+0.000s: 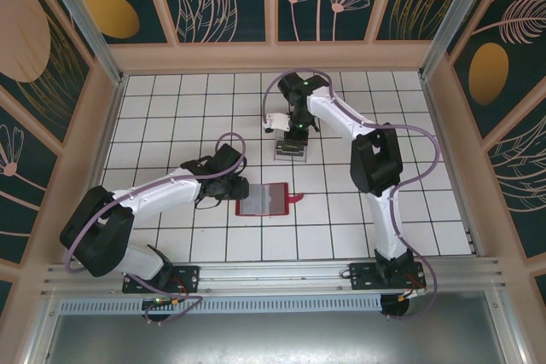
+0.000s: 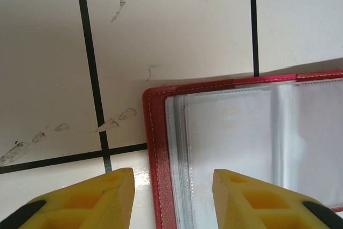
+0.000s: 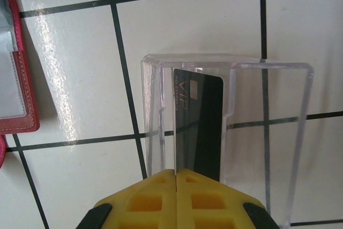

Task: Take the credit cards out of the card holder

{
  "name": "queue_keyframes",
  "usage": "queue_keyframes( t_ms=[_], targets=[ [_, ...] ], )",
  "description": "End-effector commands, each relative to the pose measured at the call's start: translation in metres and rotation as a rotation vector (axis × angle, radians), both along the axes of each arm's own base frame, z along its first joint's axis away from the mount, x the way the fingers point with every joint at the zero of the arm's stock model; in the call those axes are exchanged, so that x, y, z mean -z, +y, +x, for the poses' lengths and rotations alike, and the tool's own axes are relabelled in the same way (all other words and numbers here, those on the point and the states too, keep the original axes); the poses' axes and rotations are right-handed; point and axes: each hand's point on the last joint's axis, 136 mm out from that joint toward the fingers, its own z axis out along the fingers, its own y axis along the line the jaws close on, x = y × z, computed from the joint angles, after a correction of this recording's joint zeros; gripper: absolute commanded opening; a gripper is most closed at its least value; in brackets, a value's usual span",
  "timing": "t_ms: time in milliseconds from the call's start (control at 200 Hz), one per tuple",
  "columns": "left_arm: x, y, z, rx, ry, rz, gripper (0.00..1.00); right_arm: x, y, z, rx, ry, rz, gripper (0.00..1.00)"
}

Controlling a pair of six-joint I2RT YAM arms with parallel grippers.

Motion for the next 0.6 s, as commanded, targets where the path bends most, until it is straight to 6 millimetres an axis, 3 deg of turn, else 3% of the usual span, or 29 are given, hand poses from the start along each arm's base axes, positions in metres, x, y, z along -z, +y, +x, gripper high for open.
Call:
queue_keyframes(
  t_ms=[0,180,220,330,596],
  targets=[
    [0.003,0.005,-0.001,-0.009,0.018,0.037,0.43,0.009,-0.005,-0.010,-0.005,0.060,-0.017,0.00],
    [0.001,0.005,0.001,-0.010,0.014,0.036,0.43,0.013,-0.005,-0.010,-0.003,0.065,-0.020,0.00],
    [0.001,0.005,0.001,-0.010,0.015,0.037,0.44,0.015,-0.006,-0.007,0.002,0.051,-0.025,0.09],
    [0.000,0.004,0.001,-0.011,0.013,0.037,0.43,0.014,-0.007,-0.002,0.007,0.027,-0.032,0.19],
    [0.001,0.005,0.001,-0.015,0.012,0.038,0.44,-0.001,-0.006,0.015,0.023,-0.083,-0.022,0.26]
  ],
)
